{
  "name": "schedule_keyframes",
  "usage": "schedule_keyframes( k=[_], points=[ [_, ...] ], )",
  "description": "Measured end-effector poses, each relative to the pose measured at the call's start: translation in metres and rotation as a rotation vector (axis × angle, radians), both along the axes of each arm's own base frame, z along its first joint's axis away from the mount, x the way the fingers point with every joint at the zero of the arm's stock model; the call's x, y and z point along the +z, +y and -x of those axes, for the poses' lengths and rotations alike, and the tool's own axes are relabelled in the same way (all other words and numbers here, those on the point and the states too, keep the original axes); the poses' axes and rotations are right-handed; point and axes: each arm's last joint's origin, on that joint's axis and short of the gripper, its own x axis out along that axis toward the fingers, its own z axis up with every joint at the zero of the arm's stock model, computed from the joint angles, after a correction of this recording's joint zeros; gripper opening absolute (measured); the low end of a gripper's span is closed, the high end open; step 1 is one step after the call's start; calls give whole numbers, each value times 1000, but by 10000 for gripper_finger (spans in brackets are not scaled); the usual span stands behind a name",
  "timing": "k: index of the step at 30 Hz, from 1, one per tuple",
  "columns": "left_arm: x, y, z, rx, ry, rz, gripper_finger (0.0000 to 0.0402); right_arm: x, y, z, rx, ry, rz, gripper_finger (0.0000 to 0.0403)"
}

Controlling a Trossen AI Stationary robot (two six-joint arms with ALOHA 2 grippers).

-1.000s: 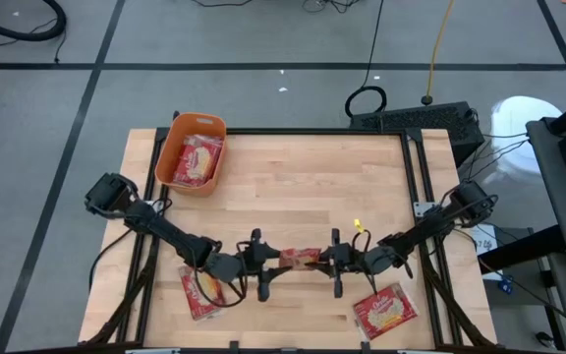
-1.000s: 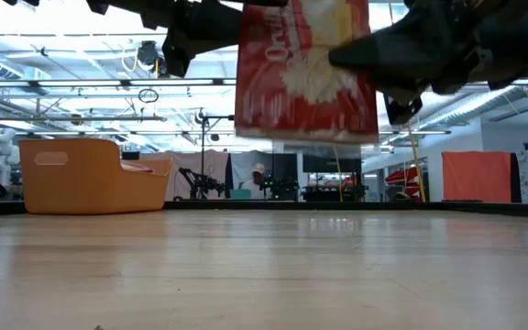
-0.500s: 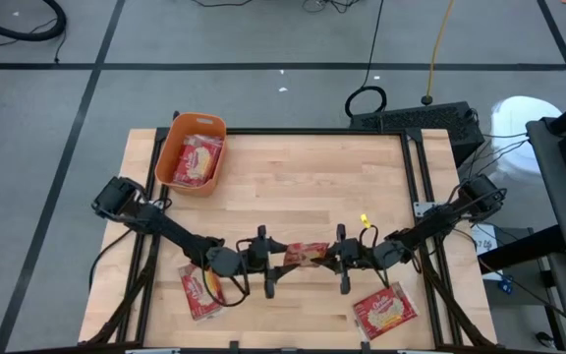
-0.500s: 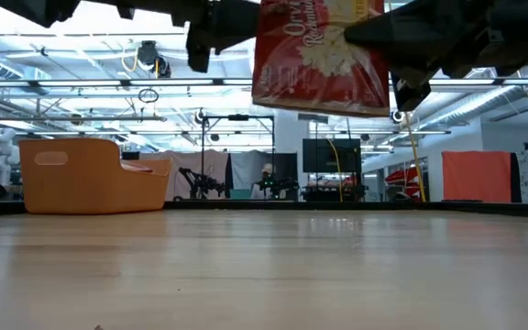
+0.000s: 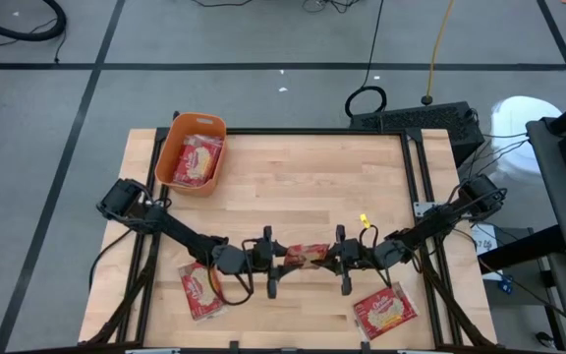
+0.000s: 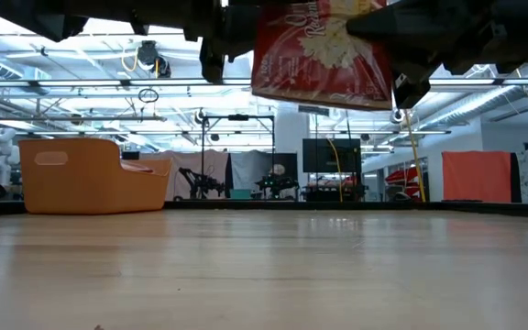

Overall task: Sort popcorn bags into baskets
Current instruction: Put the red popcorn bag into the orange bin

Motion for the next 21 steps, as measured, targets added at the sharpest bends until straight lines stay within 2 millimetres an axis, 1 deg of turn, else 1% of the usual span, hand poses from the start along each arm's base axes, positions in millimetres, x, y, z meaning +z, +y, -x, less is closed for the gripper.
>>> schedule_keyframes(
  k=[5, 11, 14, 17, 21],
  points=[
    [-1, 1, -1, -2, 1, -4, 107, 0, 0, 0, 0, 0, 1, 21],
    [-1, 1, -1, -2, 1, -6, 47, 0, 0, 0, 0, 1, 4, 21],
    [-1, 1, -1, -2, 1, -8, 26, 0, 0, 0, -1, 0, 6, 21],
    [-1, 1, -1, -2, 1, -8, 20, 0, 0, 0, -3, 0, 8, 21],
    [-1, 1, -1, -2, 1, -7, 27, 0, 0, 0, -5, -3, 10, 29]
  ],
)
